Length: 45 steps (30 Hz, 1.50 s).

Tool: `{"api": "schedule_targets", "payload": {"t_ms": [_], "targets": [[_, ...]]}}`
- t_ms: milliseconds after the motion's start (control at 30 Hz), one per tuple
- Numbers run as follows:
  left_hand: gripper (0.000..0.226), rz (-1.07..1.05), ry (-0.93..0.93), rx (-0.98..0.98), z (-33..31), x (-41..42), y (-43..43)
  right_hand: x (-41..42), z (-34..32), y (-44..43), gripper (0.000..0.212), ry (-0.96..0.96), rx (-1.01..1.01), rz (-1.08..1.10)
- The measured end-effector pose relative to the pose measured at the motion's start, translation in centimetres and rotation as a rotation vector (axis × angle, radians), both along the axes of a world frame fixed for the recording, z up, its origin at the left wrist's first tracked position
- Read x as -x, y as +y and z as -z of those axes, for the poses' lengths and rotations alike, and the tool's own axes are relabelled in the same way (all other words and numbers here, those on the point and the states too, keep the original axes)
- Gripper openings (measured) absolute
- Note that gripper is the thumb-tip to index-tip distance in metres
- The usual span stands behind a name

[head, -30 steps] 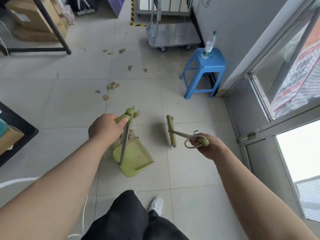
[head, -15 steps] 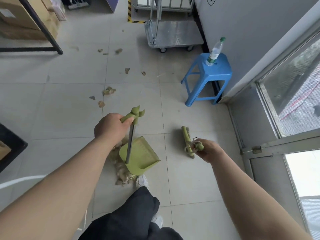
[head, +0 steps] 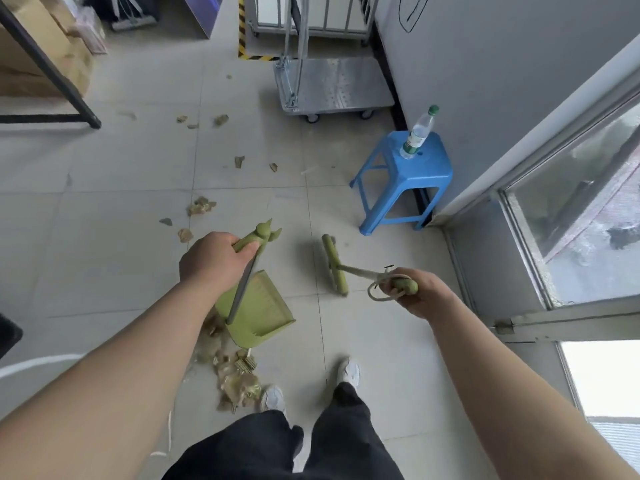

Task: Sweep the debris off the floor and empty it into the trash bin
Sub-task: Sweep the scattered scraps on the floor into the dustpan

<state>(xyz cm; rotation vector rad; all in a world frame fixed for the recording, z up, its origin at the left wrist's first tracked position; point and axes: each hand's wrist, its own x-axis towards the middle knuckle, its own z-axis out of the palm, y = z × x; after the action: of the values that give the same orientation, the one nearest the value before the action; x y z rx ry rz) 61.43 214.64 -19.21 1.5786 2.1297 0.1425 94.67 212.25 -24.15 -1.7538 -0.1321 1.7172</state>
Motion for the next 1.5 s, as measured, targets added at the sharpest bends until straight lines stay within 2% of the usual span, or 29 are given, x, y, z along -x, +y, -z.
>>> {"api": "schedule_targets", "payload": {"t_ms": [167,267,300,367,533,600,667,733,833,867,967,1033,1067,1100,1200,1433,1500], "targets": [[0.043,-0.077,-0.009,-0.025,0.7,-0.2,2.6,-1.6,0.3,5.9,0.011,-0.119,0.027,-0.023],[0.044,-0.157,0.014,-0.049,0.9,-0.7,4.1,-1.9,1.5,9.7,0.004,-0.151,0.028,-0.113],[0.045,-0.192,0.018,-0.044,0.9,-1.0,4.7,-1.9,1.8,11.2,0.010,-0.166,0.031,-0.148],[0.042,-0.245,0.026,-0.017,0.7,-1.5,5.9,-1.4,1.8,13.6,0.016,-0.127,0.040,-0.221],[0.042,-0.347,0.046,0.004,0.5,-3.0,8.9,2.5,2.4,18.1,0.004,-0.051,0.056,-0.374],[0.041,-0.382,0.053,0.004,0.5,-3.6,9.8,3.4,2.7,19.4,0.011,-0.025,0.022,-0.464],[0.040,-0.414,0.054,-0.002,0.4,-4.0,10.4,3.2,3.2,21.0,0.017,-0.127,-0.146,-0.630],[0.040,-0.441,0.053,-0.006,0.4,-4.4,11.0,2.2,3.4,23.1,0.020,-0.132,-0.247,-0.698],[0.040,-0.468,0.066,-0.005,0.5,-4.6,12.0,0.8,3.0,24.9,0.018,-0.234,-0.322,-0.913],[0.041,-0.476,0.070,-0.006,0.5,-4.6,12.4,0.2,2.8,25.9,0.016,-0.269,-0.377,-0.909],[0.044,-0.493,0.076,-0.028,0.7,-4.2,13.9,-1.2,2.1,28.4,0.011,-0.140,-0.412,-0.784],[0.043,-0.493,0.068,-0.046,1.1,-3.9,15.2,-1.8,1.7,30.0,0.021,-0.017,-0.287,-0.516],[0.044,-0.492,0.062,-0.049,1.2,-3.8,15.9,-1.9,1.8,31.1,0.022,0.078,-0.156,-0.322],[0.043,-0.488,0.054,-0.048,1.3,-3.6,16.7,-2.0,1.7,32.1,0.019,0.095,-0.087,-0.232],[0.041,-0.462,0.028,-0.034,1.6,-2.9,19.6,-2.3,1.7,35.5,0.014,0.029,-0.103,-0.265],[0.041,-0.408,-0.019,-0.017,2.2,-0.1,27.6,-0.6,3.5,45.9,0.013,0.026,-0.079,-0.032],[0.043,-0.405,-0.024,-0.009,2.3,0.9,29.7,0.6,4.1,48.6,0.014,-0.025,-0.067,-0.077]]}}
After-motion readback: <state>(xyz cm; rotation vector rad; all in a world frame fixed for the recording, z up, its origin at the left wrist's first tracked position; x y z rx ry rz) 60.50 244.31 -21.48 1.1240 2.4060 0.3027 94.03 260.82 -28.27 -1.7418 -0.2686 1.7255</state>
